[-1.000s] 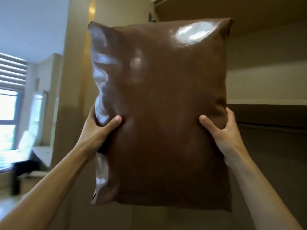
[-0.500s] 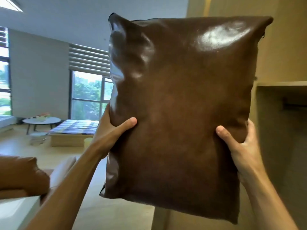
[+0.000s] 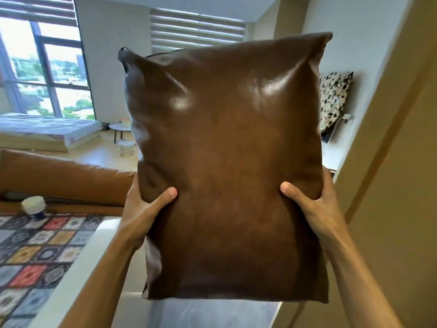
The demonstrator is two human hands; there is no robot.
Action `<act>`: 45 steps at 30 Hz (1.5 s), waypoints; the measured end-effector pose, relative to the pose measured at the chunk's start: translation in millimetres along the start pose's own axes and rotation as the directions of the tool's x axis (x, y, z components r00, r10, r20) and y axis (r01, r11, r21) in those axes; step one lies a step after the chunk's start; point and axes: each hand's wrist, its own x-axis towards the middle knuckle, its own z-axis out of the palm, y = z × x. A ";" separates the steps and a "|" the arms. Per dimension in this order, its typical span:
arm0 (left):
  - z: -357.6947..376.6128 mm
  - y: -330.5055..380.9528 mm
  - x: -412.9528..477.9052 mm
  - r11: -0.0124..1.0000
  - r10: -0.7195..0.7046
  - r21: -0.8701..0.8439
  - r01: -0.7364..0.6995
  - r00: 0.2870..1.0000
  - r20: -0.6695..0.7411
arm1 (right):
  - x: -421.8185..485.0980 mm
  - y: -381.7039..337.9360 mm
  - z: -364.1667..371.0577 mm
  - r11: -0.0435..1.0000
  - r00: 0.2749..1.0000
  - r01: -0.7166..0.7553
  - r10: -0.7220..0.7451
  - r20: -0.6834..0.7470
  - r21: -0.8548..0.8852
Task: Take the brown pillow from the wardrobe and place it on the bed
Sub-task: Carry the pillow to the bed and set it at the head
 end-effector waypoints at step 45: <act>166.1 -311.5 489.2 0.960 -0.223 0.172 0.222 0.975 -0.013 | 451.5 394.1 246.3 0.857 0.862 -0.506 0.505 0.041 0.099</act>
